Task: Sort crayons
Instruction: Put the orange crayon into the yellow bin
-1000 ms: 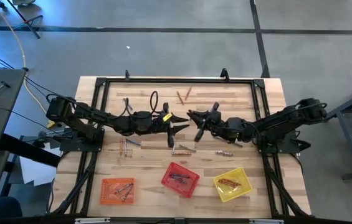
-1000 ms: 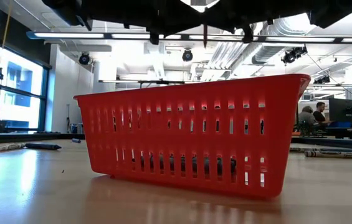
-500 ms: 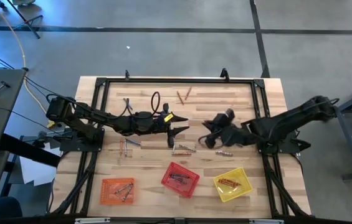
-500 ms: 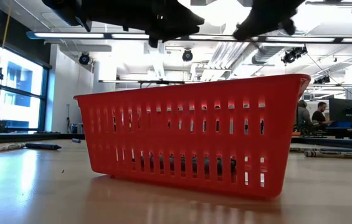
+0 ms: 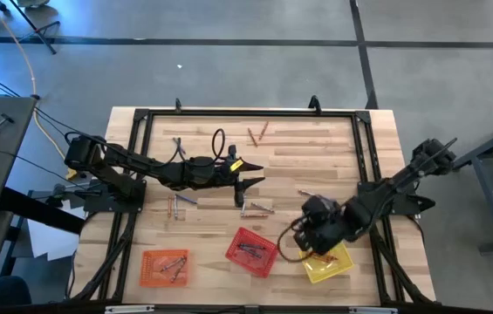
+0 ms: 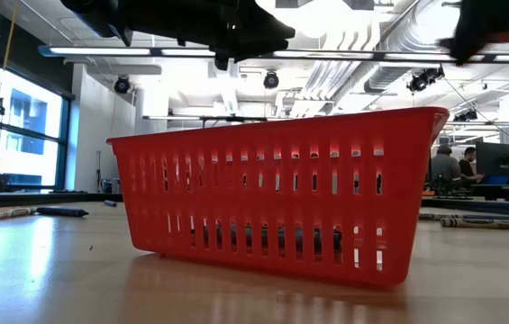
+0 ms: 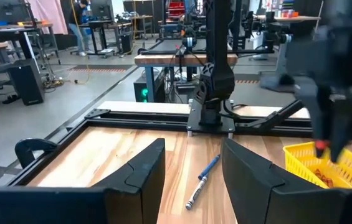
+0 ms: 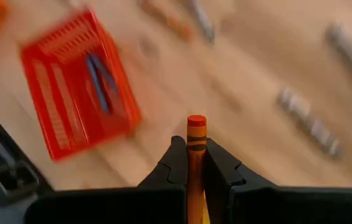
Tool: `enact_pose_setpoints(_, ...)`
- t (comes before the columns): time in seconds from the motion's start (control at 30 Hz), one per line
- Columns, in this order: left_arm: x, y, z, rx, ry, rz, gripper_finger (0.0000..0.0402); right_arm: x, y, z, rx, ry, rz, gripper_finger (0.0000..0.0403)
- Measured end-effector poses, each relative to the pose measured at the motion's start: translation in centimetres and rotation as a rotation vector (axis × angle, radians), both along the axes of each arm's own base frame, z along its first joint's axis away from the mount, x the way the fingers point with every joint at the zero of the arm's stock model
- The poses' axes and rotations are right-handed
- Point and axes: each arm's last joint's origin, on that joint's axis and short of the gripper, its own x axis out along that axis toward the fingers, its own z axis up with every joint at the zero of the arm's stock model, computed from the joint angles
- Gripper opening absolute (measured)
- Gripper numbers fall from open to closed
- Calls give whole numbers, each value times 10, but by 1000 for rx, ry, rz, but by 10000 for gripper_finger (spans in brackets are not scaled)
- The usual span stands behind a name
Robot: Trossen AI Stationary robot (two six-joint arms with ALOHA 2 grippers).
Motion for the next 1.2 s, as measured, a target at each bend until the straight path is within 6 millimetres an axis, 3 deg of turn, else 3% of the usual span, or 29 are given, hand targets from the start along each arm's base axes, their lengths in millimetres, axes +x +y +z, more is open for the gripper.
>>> enact_pose_setpoints(0.2, 0, 0, 0, 0, 0, 0, 141, -7, 30, -22, 128, 128, -65, 3)
enact_pose_setpoints(0.43, 0, -1, 0, -2, 3, -6, 141, -17, 54, -43, 157, 225, -128, 3)
enact_pose_setpoints(0.8, -1, -19, -1, 0, 15, -60, 140, -16, 63, -74, 85, 362, -155, 6)
enact_pose_setpoints(1.2, -6, -42, -13, 15, 138, -138, 140, -16, 64, -75, 94, 370, -183, 109)
